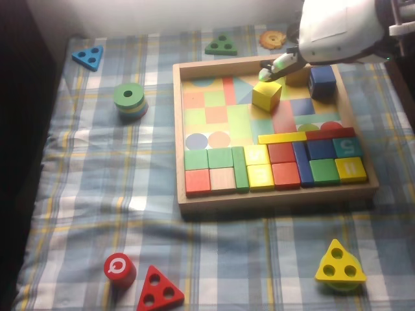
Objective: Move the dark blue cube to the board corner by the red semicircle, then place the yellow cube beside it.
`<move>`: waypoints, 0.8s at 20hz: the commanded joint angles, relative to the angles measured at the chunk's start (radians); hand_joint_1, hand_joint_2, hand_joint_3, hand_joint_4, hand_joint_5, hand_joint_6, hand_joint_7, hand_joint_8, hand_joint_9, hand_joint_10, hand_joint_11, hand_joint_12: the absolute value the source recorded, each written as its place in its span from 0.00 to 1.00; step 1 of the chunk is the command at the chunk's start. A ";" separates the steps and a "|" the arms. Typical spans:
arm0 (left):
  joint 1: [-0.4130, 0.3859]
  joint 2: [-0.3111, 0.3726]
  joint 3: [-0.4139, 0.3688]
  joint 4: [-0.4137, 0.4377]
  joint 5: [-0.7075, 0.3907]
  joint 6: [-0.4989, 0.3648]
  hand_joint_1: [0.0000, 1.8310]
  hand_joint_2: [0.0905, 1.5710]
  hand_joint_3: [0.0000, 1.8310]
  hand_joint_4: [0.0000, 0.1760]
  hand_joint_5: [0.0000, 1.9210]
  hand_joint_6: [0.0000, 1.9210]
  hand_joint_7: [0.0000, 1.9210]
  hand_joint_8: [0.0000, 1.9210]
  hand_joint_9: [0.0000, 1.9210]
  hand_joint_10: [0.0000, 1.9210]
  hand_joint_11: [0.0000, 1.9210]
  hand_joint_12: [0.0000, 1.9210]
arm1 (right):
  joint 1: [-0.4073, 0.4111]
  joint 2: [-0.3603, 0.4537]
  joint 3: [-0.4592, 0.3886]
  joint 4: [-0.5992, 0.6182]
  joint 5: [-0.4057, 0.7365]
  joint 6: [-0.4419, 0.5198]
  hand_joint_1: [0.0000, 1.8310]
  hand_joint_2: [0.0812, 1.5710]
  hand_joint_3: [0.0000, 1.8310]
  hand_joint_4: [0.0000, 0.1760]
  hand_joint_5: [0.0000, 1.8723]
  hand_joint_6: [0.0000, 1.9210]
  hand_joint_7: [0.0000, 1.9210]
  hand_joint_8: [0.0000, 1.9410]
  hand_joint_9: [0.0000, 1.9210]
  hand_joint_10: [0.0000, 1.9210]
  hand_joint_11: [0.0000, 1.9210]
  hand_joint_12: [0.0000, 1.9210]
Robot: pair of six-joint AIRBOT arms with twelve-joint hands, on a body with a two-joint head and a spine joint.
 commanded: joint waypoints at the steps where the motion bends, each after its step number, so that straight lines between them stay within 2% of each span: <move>1: -0.007 0.009 -0.002 -0.028 -0.104 -0.011 0.33 0.92 0.00 1.00 0.21 0.95 0.32 0.00 0.24 0.23 0.06 0.78 | 0.008 0.003 0.002 0.004 -0.071 -0.010 0.85 0.73 0.00 0.45 0.15 0.00 0.60 1.00 0.70 1.00 0.75 1.00; 2: -0.007 0.008 -0.002 -0.028 -0.104 -0.011 0.33 0.92 0.00 1.00 0.20 0.95 0.31 0.00 0.23 0.22 0.03 0.79 | 0.008 0.003 0.004 0.003 -0.071 -0.010 0.85 0.73 0.00 0.51 0.15 0.00 0.60 1.00 0.70 1.00 0.75 1.00; 3: -0.007 0.008 -0.002 -0.028 -0.104 -0.011 0.34 0.92 0.00 1.00 0.21 0.94 0.33 0.01 0.25 0.24 0.06 0.80 | 0.008 0.004 0.005 0.003 -0.071 -0.010 0.85 0.73 0.00 0.57 0.14 0.00 0.60 1.00 0.70 1.00 0.75 1.00; 4: -0.007 0.008 -0.002 -0.028 -0.104 -0.011 0.34 0.92 0.00 1.00 0.21 0.94 0.30 0.00 0.23 0.22 0.04 0.79 | 0.008 0.005 0.002 0.003 -0.071 -0.010 0.85 0.73 0.00 0.81 0.15 0.00 0.59 1.00 0.68 1.00 0.74 1.00; 5: -0.007 0.008 -0.002 -0.028 -0.104 -0.011 0.32 0.93 0.00 1.00 0.20 0.96 0.30 0.00 0.23 0.21 0.04 0.78 | 0.008 0.006 -0.001 0.002 -0.071 -0.010 0.84 0.73 0.00 0.80 0.15 0.00 0.59 1.00 0.68 1.00 0.73 1.00; 6: -0.007 0.008 -0.002 -0.028 -0.104 -0.011 0.31 0.94 0.00 1.00 0.19 0.97 0.33 0.01 0.23 0.27 0.03 0.80 | 0.008 0.006 -0.004 0.002 -0.071 -0.010 0.85 0.72 0.00 0.81 0.15 0.00 0.61 1.00 0.69 1.00 0.75 1.00; 7: -0.007 0.008 -0.002 -0.028 -0.104 -0.011 0.33 0.92 0.00 1.00 0.21 0.94 0.35 0.01 0.24 0.30 0.05 0.81 | 0.008 0.006 -0.007 0.002 -0.071 -0.007 0.85 0.72 0.00 0.85 0.15 0.00 0.62 1.00 0.71 1.00 0.75 1.00; 8: -0.007 0.008 -0.003 -0.028 -0.104 -0.011 0.35 0.91 0.00 1.00 0.22 0.93 0.34 0.01 0.23 0.33 0.07 0.81 | 0.008 0.006 -0.009 0.002 -0.071 -0.006 0.84 0.72 0.00 0.96 0.15 0.00 0.62 1.00 0.70 1.00 0.74 1.00; 9: -0.007 0.008 -0.003 -0.028 -0.104 -0.011 0.35 0.90 0.00 1.00 0.23 0.92 0.34 0.01 0.23 0.31 0.07 0.79 | 0.008 0.006 -0.013 0.002 -0.071 -0.006 0.83 0.73 0.00 0.97 0.15 0.00 0.62 1.00 0.70 1.00 0.74 1.00; 10: -0.007 0.008 -0.003 -0.028 -0.104 -0.011 0.35 0.90 0.00 1.00 0.22 0.92 0.33 0.00 0.23 0.31 0.07 0.79 | 0.008 0.005 -0.022 -0.009 -0.071 -0.006 0.85 0.72 0.00 0.74 0.16 0.00 0.63 1.00 0.71 1.00 0.75 1.00; 11: -0.007 0.008 -0.003 -0.028 -0.104 -0.011 0.34 0.92 0.00 1.00 0.21 0.94 0.32 0.00 0.22 0.29 0.05 0.79 | 0.011 0.005 -0.028 -0.016 -0.071 -0.006 0.84 0.73 0.00 0.76 0.16 0.00 0.63 1.00 0.71 1.00 0.75 1.00; 13: -0.007 0.008 -0.002 -0.028 -0.104 -0.011 0.33 0.92 0.00 1.00 0.21 0.94 0.34 0.01 0.22 0.32 0.03 0.82 | 0.011 -0.002 -0.032 -0.016 -0.084 -0.006 0.81 0.75 0.01 0.66 0.15 0.00 0.59 1.00 0.68 1.00 0.74 1.00; 14: -0.007 0.009 -0.002 -0.028 -0.104 -0.011 0.33 0.92 0.00 1.00 0.20 0.95 0.35 0.01 0.22 0.33 0.03 0.82 | 0.011 -0.003 -0.032 -0.016 -0.087 -0.007 0.81 0.75 0.01 0.70 0.15 0.00 0.57 1.00 0.67 1.00 0.73 1.00; 15: -0.007 0.009 -0.003 -0.028 -0.104 -0.011 0.33 0.92 0.00 1.00 0.20 0.95 0.33 0.00 0.21 0.33 0.04 0.82 | 0.011 -0.006 -0.032 -0.020 -0.089 -0.007 0.82 0.75 0.00 0.54 0.15 0.00 0.57 1.00 0.66 1.00 0.72 1.00; 16: -0.007 0.009 -0.003 -0.028 -0.104 -0.011 0.32 0.93 0.00 1.00 0.20 0.96 0.34 0.01 0.22 0.33 0.04 0.81 | 0.011 -0.007 -0.032 -0.029 -0.091 -0.007 0.83 0.74 0.00 0.53 0.15 0.00 0.56 1.00 0.66 1.00 0.72 1.00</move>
